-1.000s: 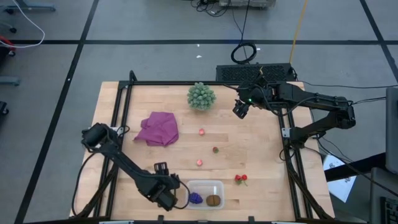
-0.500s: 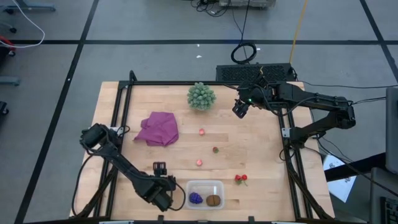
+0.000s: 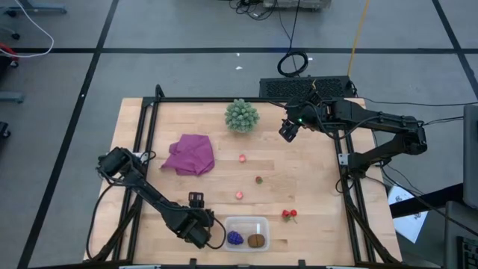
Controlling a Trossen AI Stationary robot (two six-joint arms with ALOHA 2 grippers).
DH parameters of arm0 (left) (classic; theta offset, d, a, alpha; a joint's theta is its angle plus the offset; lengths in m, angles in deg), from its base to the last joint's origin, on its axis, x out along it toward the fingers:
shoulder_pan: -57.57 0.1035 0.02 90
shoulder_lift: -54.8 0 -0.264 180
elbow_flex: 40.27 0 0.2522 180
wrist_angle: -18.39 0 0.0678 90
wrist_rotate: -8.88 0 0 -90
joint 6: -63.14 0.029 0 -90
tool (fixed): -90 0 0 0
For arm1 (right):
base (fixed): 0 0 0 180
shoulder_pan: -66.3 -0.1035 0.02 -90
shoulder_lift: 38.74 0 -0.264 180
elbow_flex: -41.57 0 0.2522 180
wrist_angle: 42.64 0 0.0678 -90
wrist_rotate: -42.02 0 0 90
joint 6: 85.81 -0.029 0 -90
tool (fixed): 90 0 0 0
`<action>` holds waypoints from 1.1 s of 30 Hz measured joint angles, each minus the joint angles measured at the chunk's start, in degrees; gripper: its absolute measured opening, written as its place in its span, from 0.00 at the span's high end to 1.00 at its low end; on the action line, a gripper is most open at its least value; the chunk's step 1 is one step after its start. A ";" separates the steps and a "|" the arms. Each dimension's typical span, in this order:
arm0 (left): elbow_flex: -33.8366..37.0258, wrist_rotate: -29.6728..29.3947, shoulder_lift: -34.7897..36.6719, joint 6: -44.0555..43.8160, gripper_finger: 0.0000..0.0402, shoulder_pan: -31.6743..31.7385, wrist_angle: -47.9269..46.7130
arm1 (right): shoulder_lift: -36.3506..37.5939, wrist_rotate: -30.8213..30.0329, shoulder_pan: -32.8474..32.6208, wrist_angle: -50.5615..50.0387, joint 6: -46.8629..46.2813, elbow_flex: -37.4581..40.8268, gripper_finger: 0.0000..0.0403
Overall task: Pick and placing Produce into tupperware
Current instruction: Put the bottom left red strawberry into the transparent container
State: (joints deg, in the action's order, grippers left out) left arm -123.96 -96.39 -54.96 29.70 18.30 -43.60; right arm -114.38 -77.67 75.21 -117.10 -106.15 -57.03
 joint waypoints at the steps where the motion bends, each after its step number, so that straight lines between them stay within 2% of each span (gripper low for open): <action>1: 0.00 -0.03 0.00 0.39 0.32 0.02 0.25 | 0.00 0.00 0.01 0.00 0.00 0.00 0.28; 14: 0.00 0.68 0.00 0.31 0.33 0.11 1.45 | 0.00 0.00 0.00 0.02 -0.02 0.00 0.28; 26: 0.00 1.79 0.00 -0.51 0.63 0.11 0.80 | 0.00 0.02 0.02 0.02 -0.02 0.00 0.28; 29: 0.02 1.50 0.00 -0.68 0.67 0.11 0.97 | 0.00 0.02 0.01 0.02 -0.02 0.00 0.28; 33: 0.02 1.38 0.00 -0.96 0.68 0.11 1.27 | 0.00 0.02 0.01 0.02 -0.02 0.00 0.28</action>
State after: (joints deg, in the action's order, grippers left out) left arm -123.94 -95.01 -54.96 28.74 18.41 -42.33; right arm -114.38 -77.65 75.22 -117.08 -106.17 -57.03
